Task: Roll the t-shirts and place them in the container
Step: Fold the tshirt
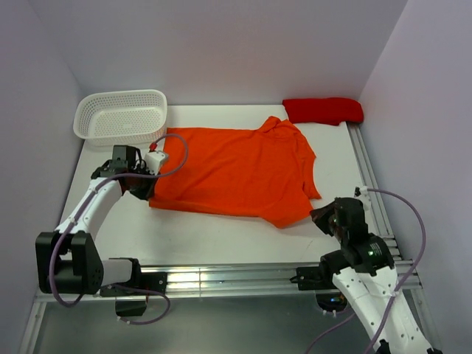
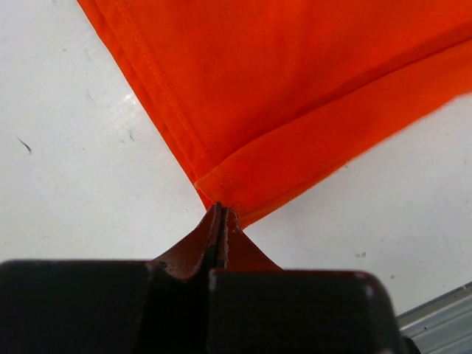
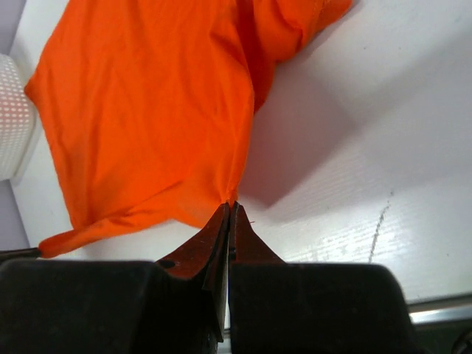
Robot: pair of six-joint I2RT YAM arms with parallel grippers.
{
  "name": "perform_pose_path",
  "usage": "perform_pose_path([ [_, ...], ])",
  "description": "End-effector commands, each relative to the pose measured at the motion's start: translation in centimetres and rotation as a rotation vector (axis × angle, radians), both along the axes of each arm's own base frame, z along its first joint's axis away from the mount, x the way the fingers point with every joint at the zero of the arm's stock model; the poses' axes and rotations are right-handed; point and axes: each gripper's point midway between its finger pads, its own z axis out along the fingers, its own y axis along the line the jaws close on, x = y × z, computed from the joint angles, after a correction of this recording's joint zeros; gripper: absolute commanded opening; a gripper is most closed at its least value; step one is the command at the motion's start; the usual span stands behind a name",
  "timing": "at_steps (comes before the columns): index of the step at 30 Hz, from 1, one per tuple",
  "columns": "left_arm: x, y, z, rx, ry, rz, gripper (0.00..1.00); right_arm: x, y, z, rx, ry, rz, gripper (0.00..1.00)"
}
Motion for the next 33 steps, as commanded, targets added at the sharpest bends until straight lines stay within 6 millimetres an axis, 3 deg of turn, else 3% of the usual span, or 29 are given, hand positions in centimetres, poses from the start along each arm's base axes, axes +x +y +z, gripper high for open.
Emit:
perform_pose_path([
  [1, -1.3, -0.1, 0.7, -0.006, -0.024, -0.016, 0.0, -2.1, -0.9, 1.1, -0.003, 0.013, -0.023, 0.0],
  [9, -1.8, 0.5, 0.6, 0.019, -0.036, 0.004, 0.0, -3.1, -0.3, 3.9, 0.057, -0.069, 0.01, 0.0],
  [15, -1.3, 0.1, 0.3, 0.009, -0.015, -0.009, 0.0, -2.5, 0.3, 5.5, 0.077, -0.135, 0.043, 0.0],
  [21, -1.2, 0.4, -0.4, 0.03, -0.006, -0.011, 0.0, -2.6, 1.3, 5.7, 0.116, -0.19, 0.091, 0.0],
  [29, -1.6, 0.6, -1.0, 0.046, 0.017, -0.027, 0.0, -4.2, 1.2, 10.9, 0.135, -0.435, 0.153, 0.0],
  [33, -1.7, 0.6, -1.2, 0.048, 0.029, -0.028, 0.0, -4.5, 1.7, 10.2, 0.112, -0.417, 0.207, 0.0],
])
